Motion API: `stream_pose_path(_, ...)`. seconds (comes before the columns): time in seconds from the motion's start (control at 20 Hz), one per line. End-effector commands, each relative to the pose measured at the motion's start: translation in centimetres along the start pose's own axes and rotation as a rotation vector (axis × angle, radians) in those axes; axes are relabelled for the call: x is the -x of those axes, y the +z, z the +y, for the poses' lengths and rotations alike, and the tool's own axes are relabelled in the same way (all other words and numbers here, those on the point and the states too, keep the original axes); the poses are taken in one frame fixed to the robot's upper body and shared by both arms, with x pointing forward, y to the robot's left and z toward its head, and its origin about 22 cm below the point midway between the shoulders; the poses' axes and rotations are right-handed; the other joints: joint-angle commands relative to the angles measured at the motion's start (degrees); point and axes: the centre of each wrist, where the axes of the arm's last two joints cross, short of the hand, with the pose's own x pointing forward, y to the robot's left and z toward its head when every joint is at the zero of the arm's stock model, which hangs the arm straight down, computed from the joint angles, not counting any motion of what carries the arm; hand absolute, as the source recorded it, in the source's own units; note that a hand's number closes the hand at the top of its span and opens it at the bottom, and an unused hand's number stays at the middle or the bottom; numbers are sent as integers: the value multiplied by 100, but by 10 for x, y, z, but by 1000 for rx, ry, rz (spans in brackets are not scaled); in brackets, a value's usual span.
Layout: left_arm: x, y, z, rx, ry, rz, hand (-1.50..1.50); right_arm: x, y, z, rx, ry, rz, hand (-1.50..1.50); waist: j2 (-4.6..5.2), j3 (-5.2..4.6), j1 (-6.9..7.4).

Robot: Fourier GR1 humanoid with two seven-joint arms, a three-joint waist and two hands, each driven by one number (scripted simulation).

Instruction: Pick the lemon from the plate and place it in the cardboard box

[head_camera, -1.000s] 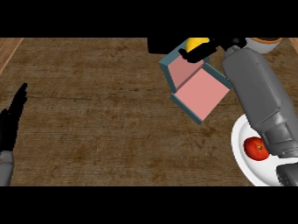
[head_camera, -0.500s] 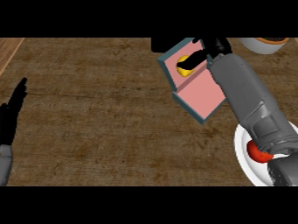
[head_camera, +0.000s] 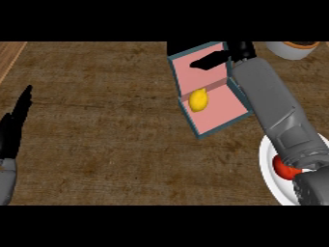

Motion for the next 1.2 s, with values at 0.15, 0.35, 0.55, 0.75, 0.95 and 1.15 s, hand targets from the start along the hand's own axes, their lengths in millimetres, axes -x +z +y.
stream_pose_path(0.15, 3, 4, -3, -1, 3, 16, 0, 14, -4, -50, 170, -216, -43, -150, -60, 1, -126)
stream_pose_path(0.35, 14, 8, 8, -22, -16, 30, 0, 40, 5, -83, 176, -290, -67, -150, -88, -2, -211)
stream_pose_path(0.55, -9, 2, -2, -26, -10, 20, 0, 71, 20, -124, 224, -294, -14, -150, -61, 2, -188)
stream_pose_path(0.75, 2, 9, 0, -18, -3, 27, 0, 82, 32, -186, 264, -288, 27, -150, -58, 2, -152)
stream_pose_path(0.95, 2, 18, 0, -27, -5, 29, 0, 130, 76, -215, 254, -268, 30, -150, -85, 5, -195)
stream_pose_path(1.15, 12, 12, 10, -6, 3, 24, 0, 141, 102, -260, 251, -221, 34, -150, -64, 5, -193)
